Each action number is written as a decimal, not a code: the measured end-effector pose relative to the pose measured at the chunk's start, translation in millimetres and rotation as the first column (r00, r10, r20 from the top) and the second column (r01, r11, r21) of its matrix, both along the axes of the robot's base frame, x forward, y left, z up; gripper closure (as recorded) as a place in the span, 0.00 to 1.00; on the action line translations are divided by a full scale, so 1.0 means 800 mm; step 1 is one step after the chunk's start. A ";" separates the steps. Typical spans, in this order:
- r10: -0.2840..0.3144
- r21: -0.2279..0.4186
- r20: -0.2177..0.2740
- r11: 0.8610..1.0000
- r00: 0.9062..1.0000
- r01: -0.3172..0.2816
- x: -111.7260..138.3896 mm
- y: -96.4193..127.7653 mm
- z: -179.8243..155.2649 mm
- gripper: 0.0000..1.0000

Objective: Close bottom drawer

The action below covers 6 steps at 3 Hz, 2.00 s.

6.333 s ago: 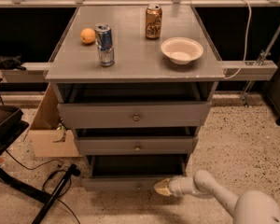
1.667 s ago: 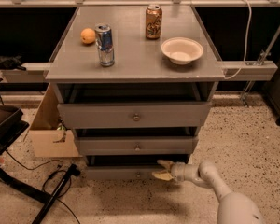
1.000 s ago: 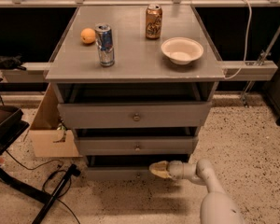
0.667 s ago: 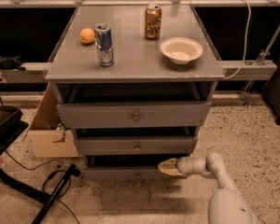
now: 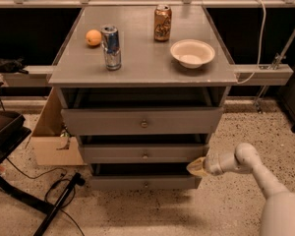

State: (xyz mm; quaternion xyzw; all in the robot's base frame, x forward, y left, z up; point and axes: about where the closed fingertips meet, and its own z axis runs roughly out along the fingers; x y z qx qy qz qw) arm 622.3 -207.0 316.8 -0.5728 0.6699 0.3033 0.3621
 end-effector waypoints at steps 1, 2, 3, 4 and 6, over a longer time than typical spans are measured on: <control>0.006 -0.089 0.025 0.996 1.000 -0.004 0.006 0.006 0.002 1.00; 0.008 -0.084 0.020 0.996 1.000 -0.006 0.003 0.008 -0.003 1.00; 0.018 -0.130 0.007 0.991 1.000 -0.017 -0.003 0.017 -0.021 1.00; 0.004 -0.227 -0.027 0.974 1.000 -0.011 -0.030 0.008 -0.061 1.00; 0.032 -0.355 -0.067 0.933 0.997 -0.054 -0.072 0.032 -0.170 1.00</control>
Offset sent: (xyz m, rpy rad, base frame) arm 0.0055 0.0036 0.0034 -0.0904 -0.0254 0.0039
